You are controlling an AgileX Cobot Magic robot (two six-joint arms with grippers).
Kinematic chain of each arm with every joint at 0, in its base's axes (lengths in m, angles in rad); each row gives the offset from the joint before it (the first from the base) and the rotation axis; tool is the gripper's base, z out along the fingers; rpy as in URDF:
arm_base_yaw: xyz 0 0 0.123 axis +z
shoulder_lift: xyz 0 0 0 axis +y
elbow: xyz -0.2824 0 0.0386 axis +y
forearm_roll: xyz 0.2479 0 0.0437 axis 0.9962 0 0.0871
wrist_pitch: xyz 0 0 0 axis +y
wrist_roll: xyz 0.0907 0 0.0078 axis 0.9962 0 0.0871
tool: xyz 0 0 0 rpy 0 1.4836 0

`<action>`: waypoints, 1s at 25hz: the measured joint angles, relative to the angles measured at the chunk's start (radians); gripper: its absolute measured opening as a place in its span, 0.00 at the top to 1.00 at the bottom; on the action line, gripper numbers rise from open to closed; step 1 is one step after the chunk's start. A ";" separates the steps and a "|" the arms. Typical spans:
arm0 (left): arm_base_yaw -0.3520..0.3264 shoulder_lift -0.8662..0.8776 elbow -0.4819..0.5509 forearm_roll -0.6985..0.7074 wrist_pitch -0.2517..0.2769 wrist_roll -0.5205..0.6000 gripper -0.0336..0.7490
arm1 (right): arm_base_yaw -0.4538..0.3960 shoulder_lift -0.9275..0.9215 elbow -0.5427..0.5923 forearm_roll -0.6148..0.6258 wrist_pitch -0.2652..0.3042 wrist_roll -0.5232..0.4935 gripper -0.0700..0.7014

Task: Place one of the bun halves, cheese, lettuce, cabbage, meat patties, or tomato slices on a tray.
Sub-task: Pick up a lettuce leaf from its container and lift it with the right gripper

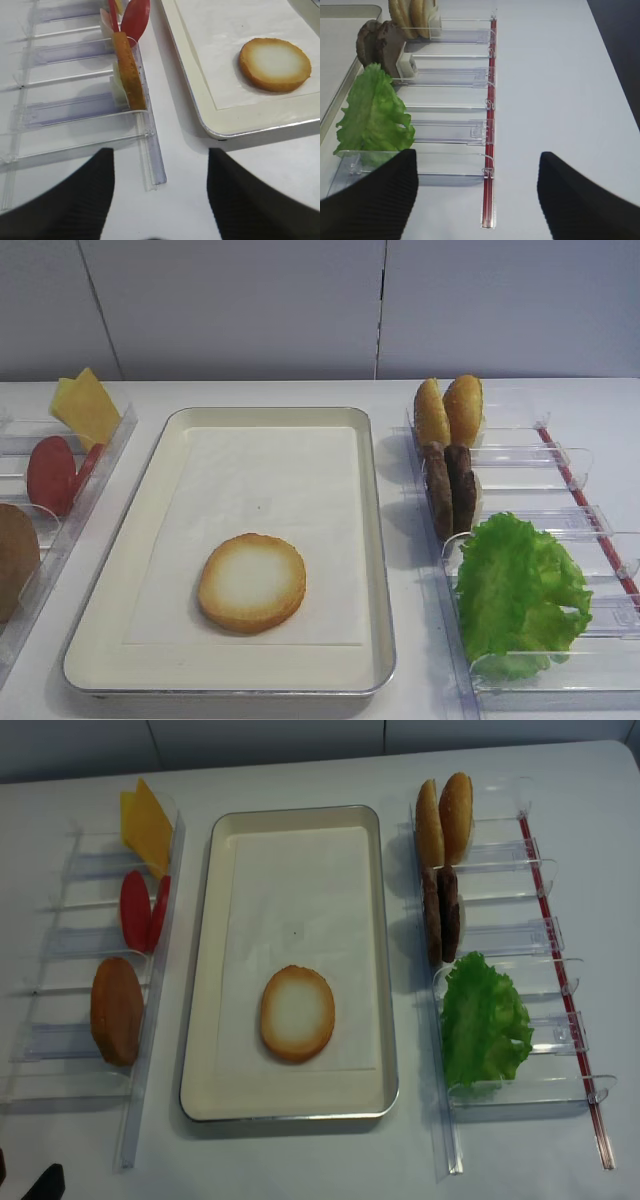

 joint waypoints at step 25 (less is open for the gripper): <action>0.000 0.000 0.000 0.000 0.000 0.000 0.42 | 0.000 0.367 -0.142 0.392 0.074 -0.066 0.23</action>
